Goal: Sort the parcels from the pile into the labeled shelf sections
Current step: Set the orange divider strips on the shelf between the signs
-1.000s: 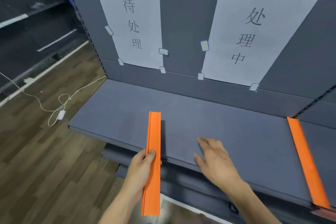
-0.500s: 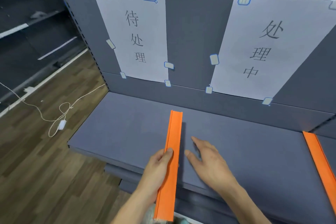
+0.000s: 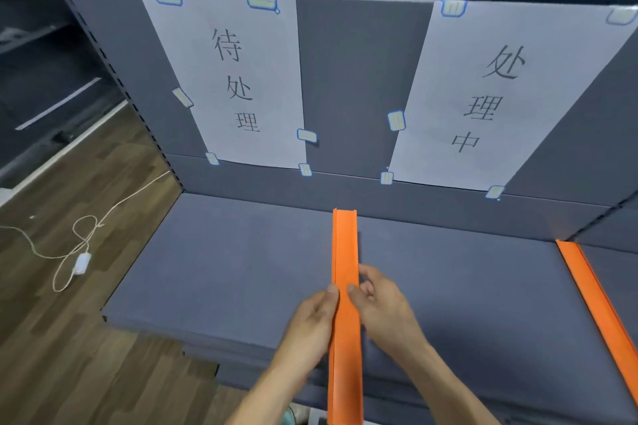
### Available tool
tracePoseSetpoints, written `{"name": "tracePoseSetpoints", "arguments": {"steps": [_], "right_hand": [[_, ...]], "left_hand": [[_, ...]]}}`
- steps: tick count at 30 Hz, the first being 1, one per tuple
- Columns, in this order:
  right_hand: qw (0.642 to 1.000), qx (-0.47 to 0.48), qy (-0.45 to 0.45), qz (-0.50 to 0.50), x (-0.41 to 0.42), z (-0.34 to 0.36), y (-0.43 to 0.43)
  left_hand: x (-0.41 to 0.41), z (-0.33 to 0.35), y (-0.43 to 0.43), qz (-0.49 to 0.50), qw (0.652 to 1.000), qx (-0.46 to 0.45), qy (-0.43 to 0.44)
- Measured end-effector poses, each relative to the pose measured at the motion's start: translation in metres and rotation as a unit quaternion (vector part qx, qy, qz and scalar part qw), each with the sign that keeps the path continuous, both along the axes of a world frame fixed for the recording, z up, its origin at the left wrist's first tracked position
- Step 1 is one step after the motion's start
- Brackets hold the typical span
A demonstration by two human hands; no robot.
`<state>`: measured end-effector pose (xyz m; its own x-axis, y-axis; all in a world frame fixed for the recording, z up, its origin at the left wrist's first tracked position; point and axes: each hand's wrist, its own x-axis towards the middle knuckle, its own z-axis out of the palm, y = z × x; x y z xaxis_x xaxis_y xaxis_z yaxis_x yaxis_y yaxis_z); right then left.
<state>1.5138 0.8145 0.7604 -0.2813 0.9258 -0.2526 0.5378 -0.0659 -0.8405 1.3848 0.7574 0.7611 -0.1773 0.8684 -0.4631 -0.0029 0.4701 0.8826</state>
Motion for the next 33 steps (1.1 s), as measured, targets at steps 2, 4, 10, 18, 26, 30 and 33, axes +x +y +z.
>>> {"name": "tracePoseSetpoints", "arguments": {"steps": [2,4,10,18,26,30,33], "right_hand": [[1.0,0.001,-0.011,-0.012,-0.006,-0.004,0.006],[0.999,-0.005,-0.026,-0.019,-0.012,-0.01,0.016],[0.994,-0.046,-0.092,-0.021,-0.03,-0.028,0.038],[0.986,0.006,-0.16,-0.037,-0.051,-0.049,0.046],[0.97,0.071,-0.23,-0.035,-0.052,-0.065,0.04],[0.967,0.105,-0.231,0.007,-0.049,-0.067,0.036],[0.958,0.125,-0.256,0.037,-0.048,-0.068,0.038]], "left_hand": [[-0.015,-0.008,0.0,-0.009,1.0,0.002,0.014],[-0.032,-0.015,0.001,-0.001,1.0,0.01,0.025],[-0.078,-0.038,0.004,-0.083,0.963,0.03,0.256],[-0.087,-0.059,0.018,-0.304,0.826,0.1,0.463],[-0.076,-0.075,0.019,-0.363,0.791,0.093,0.484],[-0.077,-0.077,0.021,-0.374,0.786,0.088,0.484],[-0.077,-0.078,0.024,-0.381,0.783,0.086,0.484]]}}
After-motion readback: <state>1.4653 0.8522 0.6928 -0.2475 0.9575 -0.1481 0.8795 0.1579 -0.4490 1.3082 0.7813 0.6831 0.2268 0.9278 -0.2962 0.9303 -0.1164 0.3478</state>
